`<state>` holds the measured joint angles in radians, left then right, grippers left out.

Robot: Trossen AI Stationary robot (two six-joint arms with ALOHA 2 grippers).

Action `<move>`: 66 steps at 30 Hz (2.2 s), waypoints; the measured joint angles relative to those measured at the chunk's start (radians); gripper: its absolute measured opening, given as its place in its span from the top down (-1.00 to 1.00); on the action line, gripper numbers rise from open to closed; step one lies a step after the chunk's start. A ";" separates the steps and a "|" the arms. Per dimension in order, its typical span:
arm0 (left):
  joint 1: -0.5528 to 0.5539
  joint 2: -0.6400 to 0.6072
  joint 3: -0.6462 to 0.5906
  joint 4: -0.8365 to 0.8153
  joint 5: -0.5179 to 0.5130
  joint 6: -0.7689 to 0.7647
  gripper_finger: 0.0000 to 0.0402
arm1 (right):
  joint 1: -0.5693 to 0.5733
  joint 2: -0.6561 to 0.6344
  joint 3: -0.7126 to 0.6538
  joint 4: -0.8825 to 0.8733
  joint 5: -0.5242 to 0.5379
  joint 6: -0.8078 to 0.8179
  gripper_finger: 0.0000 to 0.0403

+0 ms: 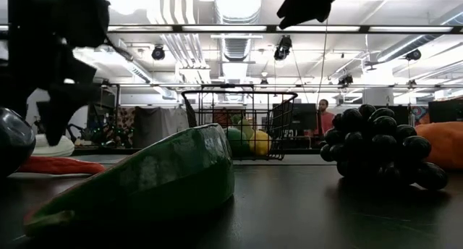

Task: Build produce basket
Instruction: Put the celery into the wire basket

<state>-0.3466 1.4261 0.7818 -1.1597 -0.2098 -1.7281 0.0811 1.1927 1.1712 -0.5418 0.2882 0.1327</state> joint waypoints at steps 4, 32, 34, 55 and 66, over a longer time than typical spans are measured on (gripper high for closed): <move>0.000 0.000 -0.040 0.000 0.005 -0.021 -0.62 | 0.000 0.000 -0.009 0.001 0.000 0.001 -0.11; 0.000 -0.032 -0.053 0.074 -0.066 -0.012 0.48 | 0.019 -0.001 -0.051 0.055 0.000 0.027 -0.11; -0.001 -0.049 -0.007 0.042 -0.114 0.013 0.52 | 0.029 -0.003 -0.073 0.106 0.000 0.024 -0.11; -0.150 -0.191 0.303 1.010 -0.595 1.581 0.55 | 0.045 0.001 -0.350 0.868 -0.227 -0.019 -0.71; -0.134 -0.183 0.158 1.647 -0.321 2.054 0.55 | 0.053 0.046 -0.384 1.180 -0.400 -0.131 -0.69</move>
<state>-0.4803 1.2430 0.9400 0.4871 -0.5310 0.3258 0.1337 1.2382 0.7873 0.6380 -0.1116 0.0021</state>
